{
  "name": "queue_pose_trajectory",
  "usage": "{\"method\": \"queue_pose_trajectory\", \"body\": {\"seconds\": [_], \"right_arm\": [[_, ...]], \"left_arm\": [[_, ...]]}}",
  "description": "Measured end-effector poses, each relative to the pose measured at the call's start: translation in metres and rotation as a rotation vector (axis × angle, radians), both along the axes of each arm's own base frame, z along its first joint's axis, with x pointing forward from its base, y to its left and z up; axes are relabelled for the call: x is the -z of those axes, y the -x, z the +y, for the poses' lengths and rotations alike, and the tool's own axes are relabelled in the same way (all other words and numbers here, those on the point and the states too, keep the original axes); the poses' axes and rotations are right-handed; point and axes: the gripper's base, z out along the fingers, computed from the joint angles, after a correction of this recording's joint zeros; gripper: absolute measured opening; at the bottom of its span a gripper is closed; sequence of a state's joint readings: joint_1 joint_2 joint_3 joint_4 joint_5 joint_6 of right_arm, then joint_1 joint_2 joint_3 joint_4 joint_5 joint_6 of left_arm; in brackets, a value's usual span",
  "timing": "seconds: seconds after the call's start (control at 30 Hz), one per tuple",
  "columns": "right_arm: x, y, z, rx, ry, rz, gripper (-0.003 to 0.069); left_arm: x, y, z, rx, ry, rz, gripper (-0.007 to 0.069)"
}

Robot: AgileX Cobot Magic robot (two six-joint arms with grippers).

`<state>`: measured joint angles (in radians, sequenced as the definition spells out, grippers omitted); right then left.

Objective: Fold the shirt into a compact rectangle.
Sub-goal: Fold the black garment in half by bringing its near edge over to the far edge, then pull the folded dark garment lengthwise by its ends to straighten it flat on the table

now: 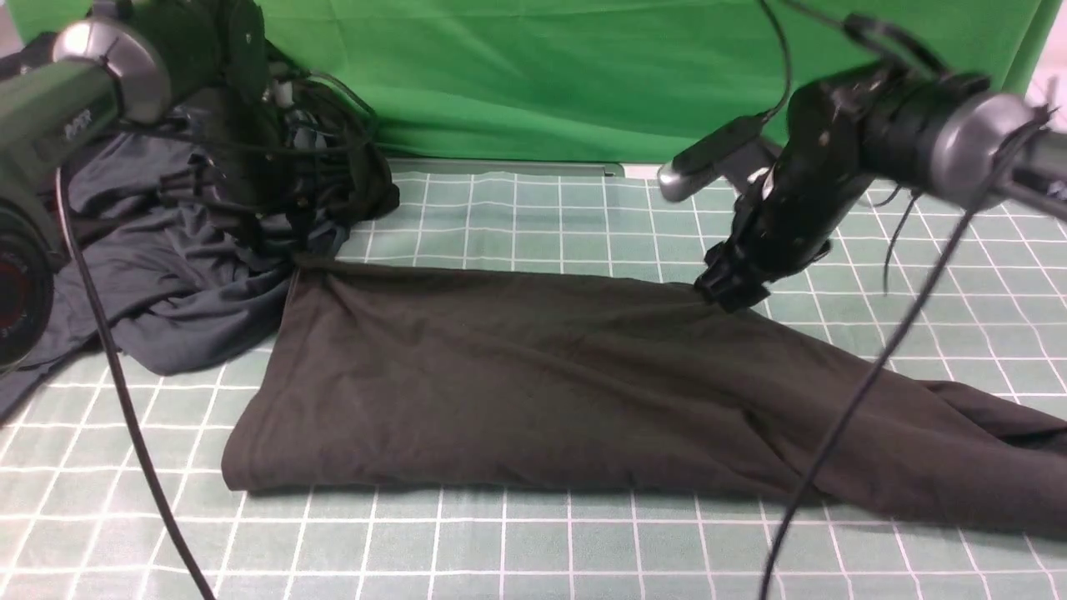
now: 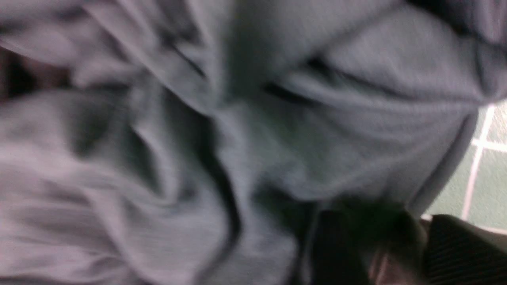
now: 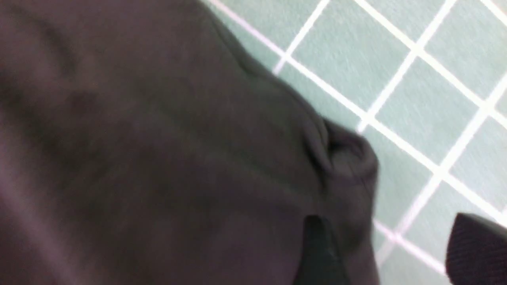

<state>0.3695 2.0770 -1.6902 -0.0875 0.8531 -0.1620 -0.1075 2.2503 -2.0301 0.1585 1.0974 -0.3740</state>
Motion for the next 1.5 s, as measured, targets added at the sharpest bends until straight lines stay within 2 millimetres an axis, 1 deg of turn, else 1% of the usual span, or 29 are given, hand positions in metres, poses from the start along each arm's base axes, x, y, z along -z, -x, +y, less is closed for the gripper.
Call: {"method": "queue_pose_trajectory", "body": {"seconds": [0.03,0.07,0.1,0.13,0.17,0.2,0.23,0.27,0.3,0.33,0.37,0.47,0.5,0.57,0.67,0.7,0.73,0.77,0.8,0.9,0.97,1.0,1.03,1.17,1.2,1.27,1.33,1.4,1.5], "right_arm": [[-0.017,0.008,-0.004,0.018,0.002,0.008,0.0416],[-0.021,0.011,-0.005,0.022,0.007,0.018,0.0410],[-0.038,0.018,-0.010,0.032,0.007,0.016,0.0375],[-0.051,0.025,-0.017,0.049,0.011,0.027,0.0295],[-0.053,0.026,-0.018,0.054,0.011,0.027,0.0280],[-0.069,0.033,-0.031,0.081,0.008,0.022,0.0146],[-0.076,0.037,-0.042,0.107,0.006,0.021,0.0085],[-0.077,0.040,-0.050,0.126,0.008,0.030,0.0060],[-0.079,0.042,-0.059,0.146,0.008,0.034,0.0042],[-0.081,0.049,-0.083,0.209,0.006,0.064,0.0013],[-0.078,0.052,-0.095,0.243,0.003,0.088,0.0008],[-0.057,0.064,-0.132,0.354,-0.033,0.199,0.0029],[-0.051,0.067,-0.138,0.364,-0.049,0.227,0.0054],[-0.032,0.070,-0.148,0.381,-0.094,0.278,0.0157],[-0.008,0.067,-0.152,0.391,-0.126,0.305,0.0320],[0.000,0.064,-0.153,0.392,-0.130,0.310,0.0356],[0.002,0.063,-0.153,0.391,-0.131,0.316,0.0366],[0.015,0.058,-0.152,0.387,-0.133,0.330,0.0391],[0.017,0.058,-0.152,0.386,-0.133,0.335,0.0392],[0.037,0.054,-0.152,0.388,-0.125,0.377,0.0388],[0.045,0.052,-0.152,0.388,-0.122,0.391,0.0379],[0.047,0.052,-0.152,0.388,-0.121,0.396,0.0367],[0.048,0.051,-0.153,0.386,-0.119,0.398,0.0325],[0.046,0.050,-0.154,0.354,-0.104,0.388,0.0080],[0.044,0.049,-0.154,0.350,-0.098,0.380,0.0053],[0.036,0.046,-0.156,0.345,-0.088,0.356,0.0018],[0.031,0.044,-0.157,0.342,-0.084,0.343,0.0013],[0.016,0.040,-0.158,0.335,-0.074,0.297,0.0009],[0.008,0.037,-0.158,0.324,-0.073,0.271,0.0008]], "left_arm": [[-0.010,0.000,0.002,0.000,-0.016,0.007,0.0412],[-0.011,0.001,0.002,-0.001,-0.016,0.008,0.0416],[-0.019,0.001,0.001,0.031,-0.022,0.013,0.0433],[-0.027,0.002,-0.001,0.074,-0.012,0.009,0.0424],[-0.028,0.003,-0.001,0.080,-0.008,0.008,0.0421],[-0.038,0.007,-0.006,0.120,0.034,0.002,0.0350],[-0.042,0.010,-0.008,0.136,0.055,0.001,0.0300],[-0.048,0.014,-0.010,0.148,0.079,-0.002,0.0242],[-0.050,0.016,-0.011,0.156,0.093,-0.003,0.0209],[-0.056,0.026,-0.016,0.188,0.128,0.004,0.0095],[-0.058,0.034,-0.020,0.215,0.145,0.016,0.0053],[-0.056,0.060,-0.035,0.282,0.140,0.078,0.0004],[-0.051,0.069,-0.040,0.296,0.134,0.109,0.0000],[-0.038,0.084,-0.051,0.328,0.121,0.156,-0.0005],[-0.009,0.102,-0.064,0.363,0.109,0.216,-0.0006],[0.002,0.106,-0.066,0.367,0.108,0.226,-0.0006],[0.006,0.107,-0.066,0.368,0.107,0.229,-0.0006],[0.022,0.114,-0.064,0.364,0.105,0.245,-0.0006],[0.024,0.114,-0.064,0.363,0.104,0.241,-0.0006],[0.045,0.122,-0.060,0.353,0.096,0.256,-0.0006],[0.050,0.124,-0.060,0.351,0.095,0.258,-0.0006],[0.052,0.124,-0.060,0.351,0.095,0.260,-0.0006],[0.052,0.124,-0.060,0.352,0.092,0.259,-0.0005],[0.053,0.124,-0.059,0.354,0.088,0.259,-0.0004],[0.053,0.124,-0.059,0.354,0.088,0.258,-0.0004],[0.053,0.124,-0.059,0.354,0.088,0.258,-0.0004],[0.053,0.124,-0.059,0.354,0.088,0.259,-0.0004],[0.053,0.124,-0.059,0.352,0.088,0.259,-0.0004],[0.053,0.124,-0.059,0.352,0.088,0.259,-0.0004]]}}
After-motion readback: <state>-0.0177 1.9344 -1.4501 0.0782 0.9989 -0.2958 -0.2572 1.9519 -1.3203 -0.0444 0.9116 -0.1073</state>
